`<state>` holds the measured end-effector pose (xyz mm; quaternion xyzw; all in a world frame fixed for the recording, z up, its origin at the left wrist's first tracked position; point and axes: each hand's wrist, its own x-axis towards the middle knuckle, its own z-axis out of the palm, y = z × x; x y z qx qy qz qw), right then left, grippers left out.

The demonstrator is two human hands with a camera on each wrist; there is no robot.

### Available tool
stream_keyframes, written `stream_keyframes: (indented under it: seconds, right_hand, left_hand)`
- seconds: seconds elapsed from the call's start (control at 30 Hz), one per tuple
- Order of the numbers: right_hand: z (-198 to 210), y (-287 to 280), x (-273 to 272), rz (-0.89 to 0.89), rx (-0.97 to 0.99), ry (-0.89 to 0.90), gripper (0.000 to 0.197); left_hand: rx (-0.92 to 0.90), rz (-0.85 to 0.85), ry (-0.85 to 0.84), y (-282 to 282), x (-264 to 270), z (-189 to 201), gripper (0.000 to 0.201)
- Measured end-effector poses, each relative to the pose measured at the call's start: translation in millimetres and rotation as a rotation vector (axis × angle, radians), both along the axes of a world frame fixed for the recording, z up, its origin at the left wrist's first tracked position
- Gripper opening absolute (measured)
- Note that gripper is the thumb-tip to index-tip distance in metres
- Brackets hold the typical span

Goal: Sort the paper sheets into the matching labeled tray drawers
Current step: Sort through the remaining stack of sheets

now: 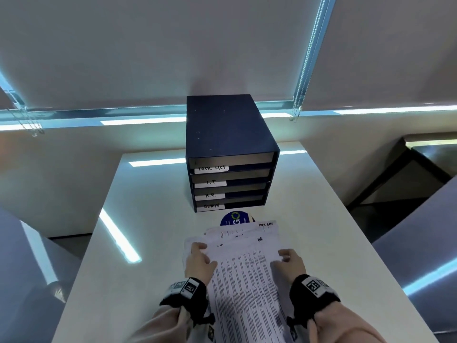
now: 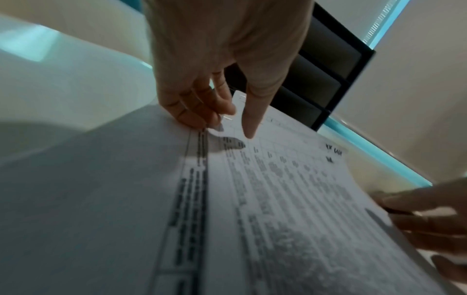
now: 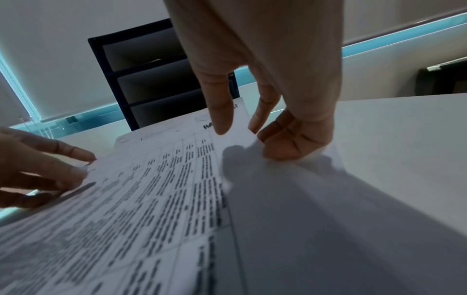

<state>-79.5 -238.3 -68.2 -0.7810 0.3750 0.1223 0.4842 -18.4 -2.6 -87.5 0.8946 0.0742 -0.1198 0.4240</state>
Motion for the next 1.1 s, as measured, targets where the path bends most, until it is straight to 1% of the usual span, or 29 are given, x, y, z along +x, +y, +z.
stream_keyframes:
  seconds: [0.07,0.13,0.17,0.23,0.33,0.37,0.4,0.43,0.47,0.53,0.57,0.6,0.63,0.8,0.97,1.03,1.07,1.1]
  right_hand:
    - [6.3,1.1,-2.1,0.011,0.007,-0.017,0.029]
    - [10.1,1.8,-4.1,-0.004,0.014,-0.020,0.017]
    - [12.6,2.3,-4.7,-0.020,0.014,-0.030,0.012]
    - [16.8,2.0,-6.8,-0.005,0.057,-0.091,0.013]
    - [36.1,3.3,-9.2,0.027,0.225,-0.242,0.013]
    - [44.7,2.4,-8.9,0.019,0.276,-0.269,0.013]
    - [52.2,0.1,-7.5,-0.010,0.338,-0.309,0.013]
    - [57.2,-3.2,-3.8,-0.041,0.401,-0.344,0.013]
    - [60.8,-6.2,0.7,-0.068,0.446,-0.372,0.013]
    - [67.2,-9.6,9.9,-0.093,0.499,-0.393,0.014]
    - [69.4,-10.9,14.7,-0.108,0.522,-0.403,0.015]
    - [72.5,-11.1,18.8,-0.121,0.549,-0.416,0.016]
    - [74.0,-11.3,22.7,-0.129,0.562,-0.427,0.017]
    - [78.8,-8.4,34.3,-0.158,0.570,-0.436,0.019]
    - [76.3,-6.5,38.1,-0.174,0.600,-0.429,0.018]
    - [76.4,-7.6,39.4,-0.177,0.604,-0.430,0.014]
    - [79.0,-6.9,38.4,-0.165,0.623,-0.421,0.009]
    - [82.7,-5.7,34.7,-0.126,0.642,-0.401,0.009]
  left_hand:
    - [0.103,-0.056,-0.023,2.3,-1.1,-7.0,0.043]
    - [0.182,-0.115,-0.048,5.4,-3.1,-10.9,0.043]
    - [0.190,-0.134,-0.052,7.1,-3.3,-10.7,0.044]
    - [0.165,-0.130,-0.058,11.4,-2.6,-9.1,0.044]
    - [0.084,-0.038,-0.094,17.6,0.4,-3.0,0.052]
    - [0.024,0.008,-0.107,18.2,1.7,3.5,0.057]
    - [-0.085,0.063,-0.102,19.0,4.6,9.3,0.060]
    - [-0.245,0.115,-0.054,18.9,7.4,19.4,0.062]
    - [-0.444,0.150,0.024,18.5,10.7,29.1,0.060]
    - [-0.803,0.142,0.218,19.3,16.4,47.5,0.055]
    - [-0.922,0.122,0.279,19.6,17.7,57.7,0.048]
    - [-1.000,0.104,0.309,19.8,18.6,65.3,0.040]
    - [-1.036,0.088,0.311,19.7,18.4,73.6,0.034]
    - [-1.077,0.094,0.242,19.6,17.4,87.8,0.026]
    - [-1.041,0.118,0.214,20.8,18.1,87.5,0.023]
    - [-1.013,0.128,0.211,20.0,18.4,88.1,0.025]
    - [-1.002,0.139,0.213,19.3,19.7,89.4,0.026]
    - [-0.986,0.151,0.216,18.6,21.4,91.3,0.027]
